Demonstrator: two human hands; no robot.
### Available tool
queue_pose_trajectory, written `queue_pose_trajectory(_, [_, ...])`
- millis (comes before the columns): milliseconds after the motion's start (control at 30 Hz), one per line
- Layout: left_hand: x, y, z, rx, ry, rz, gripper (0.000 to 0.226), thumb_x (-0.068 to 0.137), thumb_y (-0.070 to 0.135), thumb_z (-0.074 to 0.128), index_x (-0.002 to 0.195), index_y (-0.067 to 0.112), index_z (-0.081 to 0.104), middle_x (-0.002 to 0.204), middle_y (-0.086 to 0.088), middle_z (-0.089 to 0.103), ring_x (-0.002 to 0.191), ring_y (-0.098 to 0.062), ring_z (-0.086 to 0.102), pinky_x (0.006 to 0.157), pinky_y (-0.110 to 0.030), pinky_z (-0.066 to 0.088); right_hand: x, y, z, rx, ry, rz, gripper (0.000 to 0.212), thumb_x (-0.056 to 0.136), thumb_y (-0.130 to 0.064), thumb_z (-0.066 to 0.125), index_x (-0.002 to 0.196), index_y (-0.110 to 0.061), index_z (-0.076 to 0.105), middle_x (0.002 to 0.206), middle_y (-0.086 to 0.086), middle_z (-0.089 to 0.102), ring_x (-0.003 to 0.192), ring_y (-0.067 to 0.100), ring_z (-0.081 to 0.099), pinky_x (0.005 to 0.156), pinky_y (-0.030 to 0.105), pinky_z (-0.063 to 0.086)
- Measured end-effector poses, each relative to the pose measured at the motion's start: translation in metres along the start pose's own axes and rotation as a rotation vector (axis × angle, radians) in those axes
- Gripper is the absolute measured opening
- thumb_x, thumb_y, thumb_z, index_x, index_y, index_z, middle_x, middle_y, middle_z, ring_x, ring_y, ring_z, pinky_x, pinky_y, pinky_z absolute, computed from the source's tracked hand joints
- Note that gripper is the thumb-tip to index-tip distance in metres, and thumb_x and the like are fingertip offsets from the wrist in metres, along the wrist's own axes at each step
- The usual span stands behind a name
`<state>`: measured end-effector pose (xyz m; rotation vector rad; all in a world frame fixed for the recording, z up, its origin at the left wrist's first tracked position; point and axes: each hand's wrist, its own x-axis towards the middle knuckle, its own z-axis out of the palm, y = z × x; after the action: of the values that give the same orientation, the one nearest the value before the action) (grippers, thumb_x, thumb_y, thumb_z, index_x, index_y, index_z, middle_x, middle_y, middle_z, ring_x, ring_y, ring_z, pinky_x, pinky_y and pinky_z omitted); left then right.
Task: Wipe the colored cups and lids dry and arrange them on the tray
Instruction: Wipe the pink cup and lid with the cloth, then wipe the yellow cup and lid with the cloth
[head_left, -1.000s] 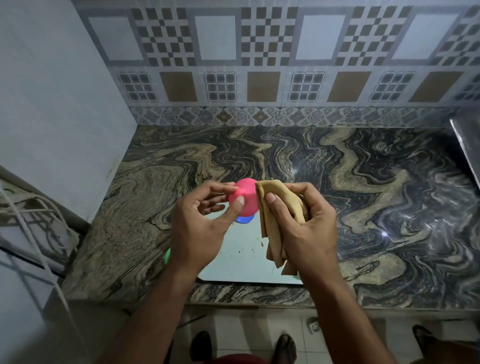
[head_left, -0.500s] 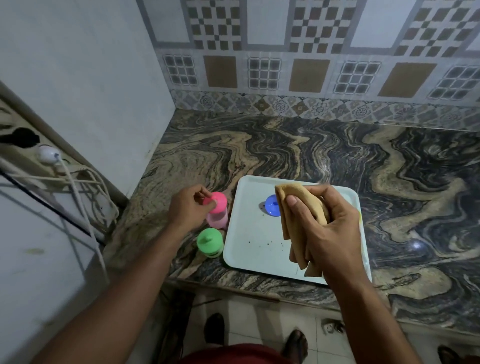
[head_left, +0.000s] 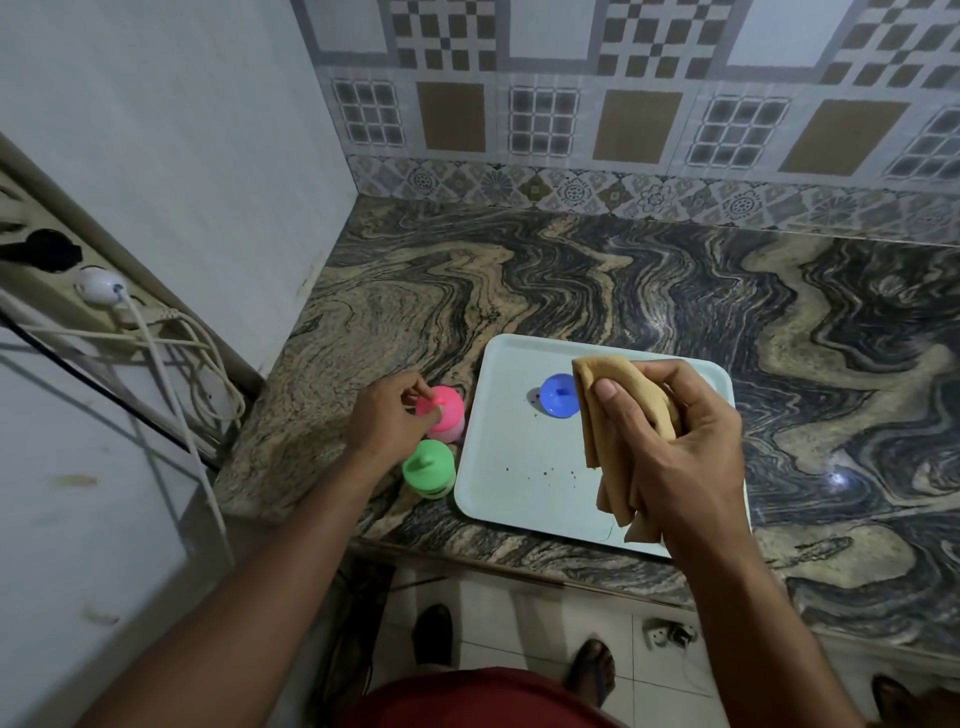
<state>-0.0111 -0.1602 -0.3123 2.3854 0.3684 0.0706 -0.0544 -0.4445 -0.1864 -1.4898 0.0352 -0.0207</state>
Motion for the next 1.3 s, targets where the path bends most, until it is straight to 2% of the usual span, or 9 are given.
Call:
queue_pose_trajectory(267, [-0.002,-0.002,0.002,-0.003,0.008,0.004,0.016,0.079,0.018,0.089,0.086,0.020,0.075,0.087,0.003,0.077,0.081,-0.018,0.074,0.078,-0.040,0.062,0.005,0.004,-0.009,-0.082,0.067,-0.026,0.010,0.096,-0.018,0.079,0.098,-0.015,0.069,0.070,0.014,0.071,0.038,0.027,0.062,0.039,0.034,0.052])
queue_pose_trajectory(533, [-0.002,0.024,-0.004,0.154,0.098,0.101,0.012,0.086,0.026,0.081,0.092,0.022,0.071,0.102,-0.003,0.062,0.088,-0.025,0.061,0.073,-0.036,0.051,0.007,-0.002,-0.053,-0.154,0.224,-0.072,0.012,0.095,-0.024,0.081,0.100,-0.018,0.072,0.083,0.003,0.072,0.064,0.027,0.070,0.054,0.046,0.061])
queue_pose_trajectory(667, [-0.009,0.057,0.013,0.026,0.060,0.230,0.010,0.093,0.010,0.066,0.093,0.019,0.071,0.102,-0.002,0.066,0.088,-0.022,0.066,0.081,-0.041,0.058,-0.005,-0.002,-0.088,-0.155,0.317,-0.089,0.007,0.095,-0.031,0.081,0.097,-0.030,0.074,0.083,-0.002,0.073,0.072,0.032,0.068,0.063,0.070,0.060])
queue_pose_trajectory(767, [-0.023,0.084,0.038,-0.029,-0.065,0.297,0.018,0.090,0.007,0.069,0.099,0.023,0.072,0.103,0.005,0.063,0.087,-0.013,0.062,0.076,-0.032,0.048,-0.016,0.000,-0.108,-0.160,0.389,-0.094,0.006,0.096,-0.028,0.079,0.098,-0.027,0.074,0.082,-0.010,0.073,0.072,0.022,0.067,0.068,0.065,0.061])
queue_pose_trajectory(867, [-0.042,0.109,0.072,-0.060,-0.213,0.446,0.018,0.089,0.012,0.074,0.103,0.023,0.072,0.105,0.006,0.063,0.095,-0.006,0.060,0.085,-0.032,0.051,-0.029,0.003,-0.125,-0.144,0.461,-0.084,0.012,0.093,-0.031,0.083,0.096,-0.026,0.073,0.082,-0.011,0.073,0.073,0.015,0.068,0.071,0.051,0.059])
queue_pose_trajectory(967, [-0.066,0.133,0.105,-0.035,-0.351,0.490,0.024,0.088,0.025,0.075,0.111,0.026,0.070,0.108,0.009,0.061,0.102,-0.012,0.062,0.088,-0.035,0.053,-0.043,0.009,-0.139,-0.115,0.514,-0.056,0.019,0.088,-0.041,0.084,0.096,-0.027,0.074,0.086,0.000,0.073,0.077,0.029,0.068,0.073,0.067,0.059])
queue_pose_trajectory(1067, [-0.076,0.152,0.131,0.042,-0.346,0.490,0.050,0.079,0.042,0.071,0.126,0.026,0.064,0.116,0.004,0.060,0.110,-0.022,0.063,0.090,-0.042,0.054,-0.056,0.014,-0.149,-0.090,0.554,-0.036,0.023,0.084,-0.045,0.081,0.096,-0.027,0.074,0.085,0.005,0.072,0.075,0.032,0.066,0.071,0.075,0.058])
queue_pose_trajectory(1200, [-0.061,0.163,0.157,0.231,-0.367,0.393,0.086,0.077,0.045,0.081,0.151,0.022,0.044,0.139,-0.005,0.049,0.132,-0.031,0.050,0.108,-0.046,0.045,-0.069,0.020,-0.157,-0.091,0.588,-0.010,0.019,0.088,-0.040,0.083,0.096,-0.026,0.074,0.086,0.016,0.073,0.073,0.037,0.069,0.065,0.062,0.062])
queue_pose_trajectory(1300, [-0.052,0.163,0.171,0.276,-0.408,0.366,0.095,0.074,0.046,0.085,0.154,0.021,0.038,0.144,-0.007,0.045,0.135,-0.032,0.047,0.109,-0.048,0.044,-0.074,0.025,-0.160,-0.072,0.601,0.007,0.014,0.093,-0.031,0.083,0.098,-0.023,0.073,0.089,0.025,0.073,0.069,0.049,0.070,0.055,0.049,0.062])
